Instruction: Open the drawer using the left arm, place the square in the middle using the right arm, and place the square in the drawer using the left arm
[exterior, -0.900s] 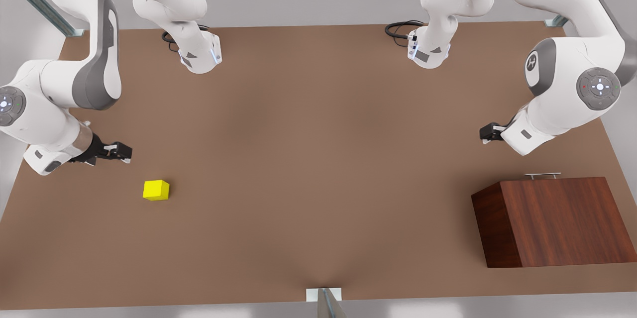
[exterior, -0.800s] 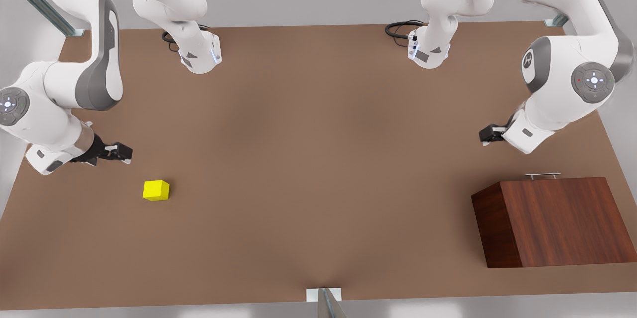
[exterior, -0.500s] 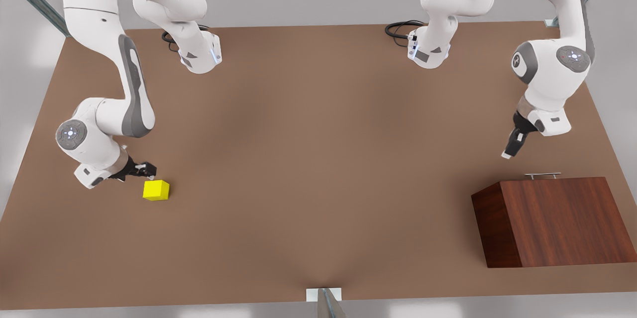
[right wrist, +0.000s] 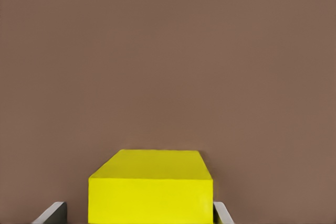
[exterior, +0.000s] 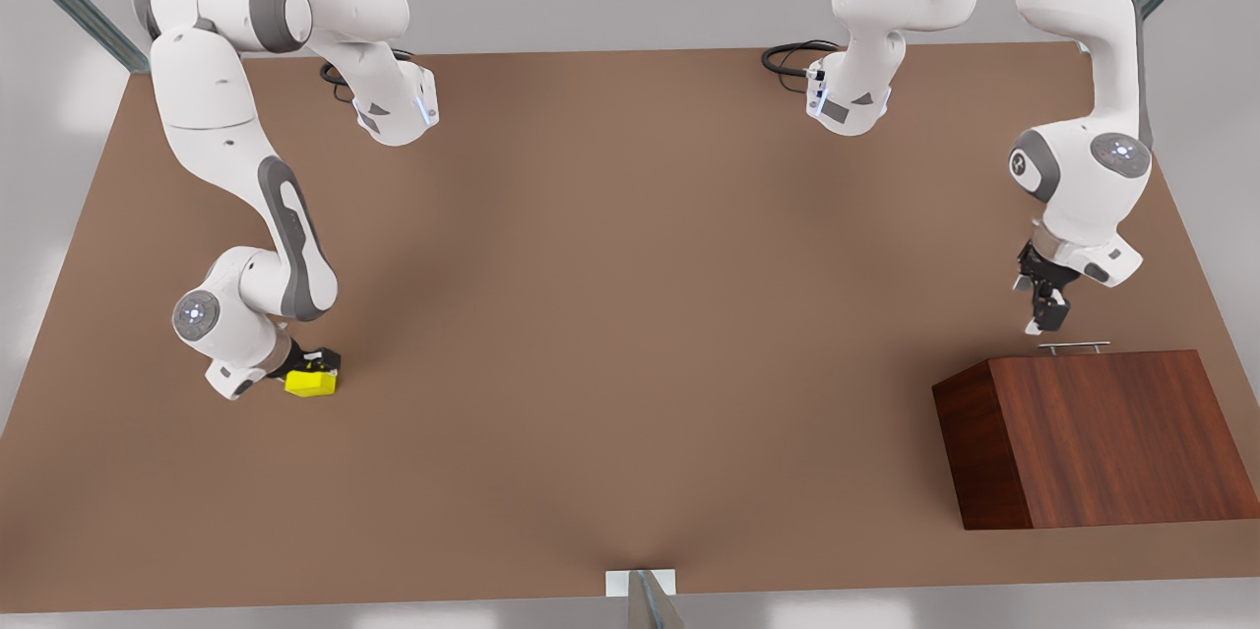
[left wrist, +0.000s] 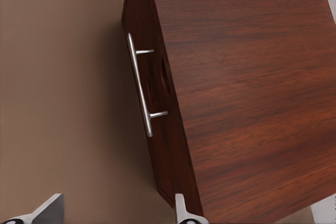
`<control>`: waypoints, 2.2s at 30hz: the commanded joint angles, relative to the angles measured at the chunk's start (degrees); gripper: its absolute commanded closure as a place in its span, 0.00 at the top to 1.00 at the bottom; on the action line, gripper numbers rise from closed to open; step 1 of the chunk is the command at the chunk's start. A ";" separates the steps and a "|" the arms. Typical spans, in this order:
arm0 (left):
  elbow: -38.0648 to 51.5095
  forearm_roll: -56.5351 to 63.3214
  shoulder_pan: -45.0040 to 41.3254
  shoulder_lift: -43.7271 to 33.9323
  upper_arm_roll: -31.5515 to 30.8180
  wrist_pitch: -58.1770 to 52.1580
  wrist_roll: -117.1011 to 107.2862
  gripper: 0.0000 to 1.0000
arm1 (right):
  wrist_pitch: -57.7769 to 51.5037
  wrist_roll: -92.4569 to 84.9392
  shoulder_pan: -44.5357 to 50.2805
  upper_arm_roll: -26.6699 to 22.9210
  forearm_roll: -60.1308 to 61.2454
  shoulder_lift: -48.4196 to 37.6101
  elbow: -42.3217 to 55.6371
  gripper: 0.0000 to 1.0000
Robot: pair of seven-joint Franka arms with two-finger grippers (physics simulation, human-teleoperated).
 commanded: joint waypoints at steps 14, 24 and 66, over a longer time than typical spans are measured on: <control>0.70 -1.32 5.12 7.81 0.09 8.31 0.53 1.00 | 2.52 -2.82 0.26 -0.09 1.59 1.30 -0.76 0.75; 3.25 -0.97 8.46 11.94 0.09 12.44 0.97 1.00 | 2.26 -2.74 0.62 -0.09 1.59 1.03 -0.41 0.74; -8.79 -1.58 8.11 -0.45 4.66 1.63 -0.18 1.00 | -19.28 77.09 37.37 3.25 1.76 -11.17 27.12 1.00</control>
